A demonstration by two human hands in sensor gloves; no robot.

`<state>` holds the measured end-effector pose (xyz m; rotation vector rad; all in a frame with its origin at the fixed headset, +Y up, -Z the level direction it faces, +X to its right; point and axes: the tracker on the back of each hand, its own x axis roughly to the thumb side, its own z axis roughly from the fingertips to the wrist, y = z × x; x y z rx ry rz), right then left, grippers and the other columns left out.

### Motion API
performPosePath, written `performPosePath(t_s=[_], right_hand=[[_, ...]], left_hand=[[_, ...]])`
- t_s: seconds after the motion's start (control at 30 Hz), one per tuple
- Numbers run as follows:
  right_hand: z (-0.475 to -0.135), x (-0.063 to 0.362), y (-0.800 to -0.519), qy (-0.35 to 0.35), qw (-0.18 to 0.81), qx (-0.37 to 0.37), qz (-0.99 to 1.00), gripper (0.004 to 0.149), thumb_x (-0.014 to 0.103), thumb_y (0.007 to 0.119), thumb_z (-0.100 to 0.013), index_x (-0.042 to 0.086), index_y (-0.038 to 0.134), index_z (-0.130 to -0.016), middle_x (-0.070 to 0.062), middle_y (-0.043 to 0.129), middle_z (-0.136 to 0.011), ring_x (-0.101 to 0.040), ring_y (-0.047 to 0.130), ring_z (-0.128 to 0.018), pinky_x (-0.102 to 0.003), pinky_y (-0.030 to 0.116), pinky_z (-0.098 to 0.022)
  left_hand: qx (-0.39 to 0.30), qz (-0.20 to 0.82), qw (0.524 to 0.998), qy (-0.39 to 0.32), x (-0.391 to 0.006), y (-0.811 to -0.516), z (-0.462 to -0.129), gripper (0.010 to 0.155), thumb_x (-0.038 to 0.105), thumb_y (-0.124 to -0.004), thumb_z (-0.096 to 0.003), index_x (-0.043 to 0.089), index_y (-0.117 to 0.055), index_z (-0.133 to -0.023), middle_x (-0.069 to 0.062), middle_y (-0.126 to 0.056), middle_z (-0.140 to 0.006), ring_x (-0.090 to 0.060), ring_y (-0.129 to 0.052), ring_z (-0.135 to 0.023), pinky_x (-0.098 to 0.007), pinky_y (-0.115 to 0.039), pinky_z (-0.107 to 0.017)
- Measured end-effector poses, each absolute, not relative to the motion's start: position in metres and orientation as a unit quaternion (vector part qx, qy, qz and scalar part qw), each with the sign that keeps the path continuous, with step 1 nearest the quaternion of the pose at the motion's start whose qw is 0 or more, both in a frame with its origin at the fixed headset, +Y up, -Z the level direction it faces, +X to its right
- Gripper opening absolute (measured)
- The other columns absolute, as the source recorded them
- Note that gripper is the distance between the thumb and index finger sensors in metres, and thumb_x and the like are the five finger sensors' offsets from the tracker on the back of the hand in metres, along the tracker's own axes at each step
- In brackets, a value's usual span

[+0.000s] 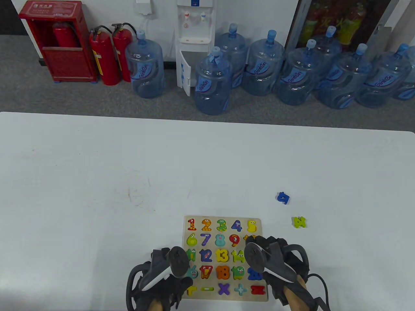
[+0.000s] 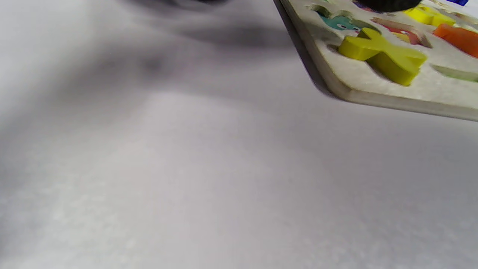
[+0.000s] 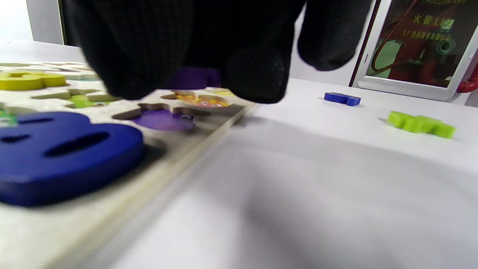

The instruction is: Hold math block puzzle and insert math blocks into matching slots

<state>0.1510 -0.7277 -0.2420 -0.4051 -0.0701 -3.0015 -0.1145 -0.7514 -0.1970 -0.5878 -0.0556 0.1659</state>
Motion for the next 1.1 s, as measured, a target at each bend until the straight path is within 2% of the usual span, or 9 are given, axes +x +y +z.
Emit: performPosePath(t_s=[0.37,0.57,0.77,0.93,1.1], right_hand=[[-0.241,0.148,-0.732,-0.038,0.064,-0.141,-0.987,0.063,0.036,0.082,-0.026,0.031,0.071,-0.089,0.003,0.076,-0.092,-0.017,0.087,-0.076,-0.045,0.07,-0.065],[-0.241,0.173,-0.717,-0.011,0.005,-0.12,-0.993,0.062,0.037,0.08,-0.028,0.031,0.071,-0.089,0.002,0.076,-0.093,-0.019,0.087,-0.078,-0.046,0.071,-0.065],[-0.234,0.245,-0.689,0.046,0.025,-0.043,-0.998,0.061,0.036,0.078,-0.028,0.031,0.072,-0.088,0.002,0.075,-0.093,-0.021,0.086,-0.079,-0.046,0.07,-0.065],[-0.219,0.32,-0.667,0.042,-0.007,0.04,-0.998,0.059,0.034,0.078,-0.03,0.029,0.072,-0.089,0.001,0.075,-0.094,-0.023,0.086,-0.079,-0.048,0.069,-0.065],[-0.218,0.357,-0.671,0.027,-0.039,0.081,-0.996,0.063,0.035,0.079,-0.03,0.029,0.068,-0.092,0.0,0.07,-0.098,-0.025,0.084,-0.081,-0.049,0.068,-0.065]], left_hand=[[-0.29,0.08,0.953,-0.028,-0.115,-0.751,-0.197,0.086,0.056,-0.062,-0.0381,0.02,-0.021,-0.105,-0.013,-0.018,-0.108,-0.046,-0.021,-0.102,-0.065,-0.037,-0.074],[-0.291,0.079,0.953,-0.029,-0.115,-0.751,-0.197,0.086,0.056,-0.062,-0.0381,0.02,-0.021,-0.105,-0.013,-0.017,-0.108,-0.046,-0.021,-0.102,-0.065,-0.037,-0.074],[-0.293,0.074,0.953,-0.029,-0.114,-0.751,-0.197,0.086,0.056,-0.062,-0.038,0.02,-0.021,-0.105,-0.013,-0.016,-0.108,-0.046,-0.02,-0.102,-0.065,-0.036,-0.074],[-0.293,0.078,0.952,-0.026,-0.115,-0.751,-0.197,0.086,0.056,-0.062,-0.0381,0.02,-0.021,-0.105,-0.013,-0.016,-0.108,-0.046,-0.02,-0.102,-0.065,-0.036,-0.074],[-0.294,0.077,0.952,-0.023,-0.115,-0.751,-0.198,0.086,0.056,-0.062,-0.0382,0.02,-0.021,-0.105,-0.01,-0.015,-0.108,-0.045,-0.018,-0.103,-0.065,-0.035,-0.074]])
